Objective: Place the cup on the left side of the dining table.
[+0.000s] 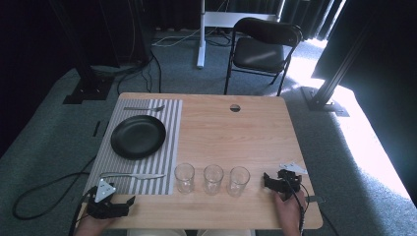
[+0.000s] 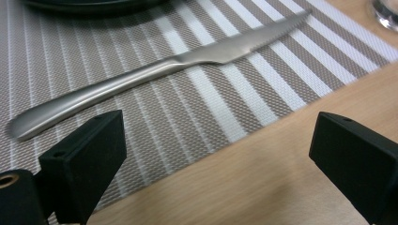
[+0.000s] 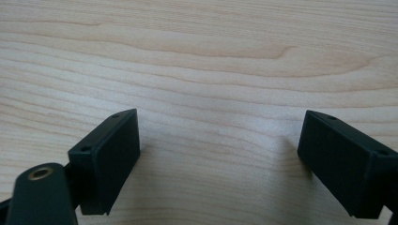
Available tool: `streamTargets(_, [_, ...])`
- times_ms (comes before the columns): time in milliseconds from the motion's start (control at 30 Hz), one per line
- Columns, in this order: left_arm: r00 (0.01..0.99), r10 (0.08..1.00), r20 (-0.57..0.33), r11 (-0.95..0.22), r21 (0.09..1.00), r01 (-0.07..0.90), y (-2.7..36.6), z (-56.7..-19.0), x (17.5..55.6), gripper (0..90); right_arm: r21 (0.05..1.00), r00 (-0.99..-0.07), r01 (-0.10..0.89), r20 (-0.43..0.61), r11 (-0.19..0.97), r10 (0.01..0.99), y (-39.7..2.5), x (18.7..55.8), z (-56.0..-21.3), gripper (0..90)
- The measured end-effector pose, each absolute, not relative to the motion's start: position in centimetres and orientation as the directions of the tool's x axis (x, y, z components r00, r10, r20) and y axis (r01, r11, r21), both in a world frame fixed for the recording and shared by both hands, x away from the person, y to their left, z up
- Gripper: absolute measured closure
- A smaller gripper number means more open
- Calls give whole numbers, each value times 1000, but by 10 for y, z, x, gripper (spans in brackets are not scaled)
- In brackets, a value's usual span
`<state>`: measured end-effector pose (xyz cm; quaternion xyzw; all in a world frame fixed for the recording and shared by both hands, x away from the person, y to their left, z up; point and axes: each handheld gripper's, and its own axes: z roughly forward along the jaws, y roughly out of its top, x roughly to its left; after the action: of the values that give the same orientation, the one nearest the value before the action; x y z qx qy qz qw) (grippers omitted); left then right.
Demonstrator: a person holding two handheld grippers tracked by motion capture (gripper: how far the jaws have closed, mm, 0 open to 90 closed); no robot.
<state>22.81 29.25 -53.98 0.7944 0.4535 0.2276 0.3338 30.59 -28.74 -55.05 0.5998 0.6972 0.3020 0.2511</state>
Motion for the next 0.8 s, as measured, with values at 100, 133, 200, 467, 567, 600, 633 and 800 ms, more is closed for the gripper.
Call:
streamTargets(100, [519,852,70,-397,733,552,283,-540,227,48,722,-154,685,12,98,988,-287,306,-551,127])
streamTargets(133, [524,849,71,-396,743,540,278,-539,226,48,722,-154,685,12,98,988,-287,306,-551,127])
streamTargets(200, [545,835,71,-413,737,535,272,-538,225,48,722,-154,685,12,98,988,-287,306,-551,127])
streamTargets(467, [600,797,75,-444,746,496,256,-533,223,48,722,-154,685,12,98,988,-287,306,-551,127])
streamTargets(567, [610,789,75,-448,749,489,252,-532,224,48,722,-155,685,12,98,988,-287,306,-551,126])
streamTargets(600, [612,788,74,-446,753,484,251,-531,224,48,722,-154,685,12,98,988,-287,306,-551,127])
streamTargets(633, [619,783,58,-439,756,485,250,-530,224,48,722,-154,685,12,98,988,-287,306,-551,127])
streamTargets(800, [630,775,51,-423,782,458,243,-523,225,49,722,-154,685,12,98,988,-287,306,-551,127])
